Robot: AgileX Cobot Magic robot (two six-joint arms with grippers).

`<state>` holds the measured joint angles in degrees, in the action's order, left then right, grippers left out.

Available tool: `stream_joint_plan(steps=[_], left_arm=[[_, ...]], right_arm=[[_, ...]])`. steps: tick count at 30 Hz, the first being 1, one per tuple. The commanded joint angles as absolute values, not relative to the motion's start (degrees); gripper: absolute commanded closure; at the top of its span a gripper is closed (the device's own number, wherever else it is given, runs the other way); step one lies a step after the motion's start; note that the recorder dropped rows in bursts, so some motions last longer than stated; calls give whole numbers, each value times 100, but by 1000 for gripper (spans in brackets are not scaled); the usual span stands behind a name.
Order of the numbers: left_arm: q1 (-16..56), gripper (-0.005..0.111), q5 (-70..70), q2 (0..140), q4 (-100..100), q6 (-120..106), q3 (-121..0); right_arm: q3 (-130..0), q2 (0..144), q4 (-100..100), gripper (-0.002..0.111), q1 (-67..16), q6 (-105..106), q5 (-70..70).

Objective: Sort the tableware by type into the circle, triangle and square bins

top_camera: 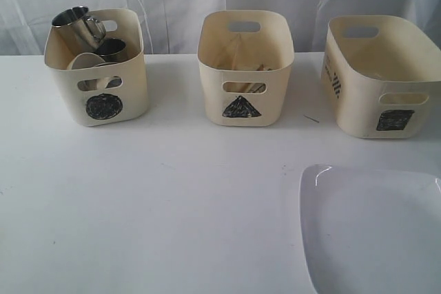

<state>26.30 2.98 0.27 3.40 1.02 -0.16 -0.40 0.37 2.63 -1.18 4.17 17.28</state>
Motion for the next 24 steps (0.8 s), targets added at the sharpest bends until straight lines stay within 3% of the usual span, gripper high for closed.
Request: stream_joint_plan(steps=[1, 5, 9, 24], left_arm=[[1366, 59, 307, 0, 387, 131, 0], [374, 59, 307, 0, 387, 131, 0], [-114, 59, 307, 0, 387, 131, 0], [-198, 59, 307, 0, 387, 131, 0]], right_arm=[[0, 0, 278, 108, -136, 413, 1679], [0, 0, 278, 108, -136, 413, 1679], [0, 0, 278, 108, -136, 413, 1679], [0, 0, 321, 108, -136, 434, 1666]])
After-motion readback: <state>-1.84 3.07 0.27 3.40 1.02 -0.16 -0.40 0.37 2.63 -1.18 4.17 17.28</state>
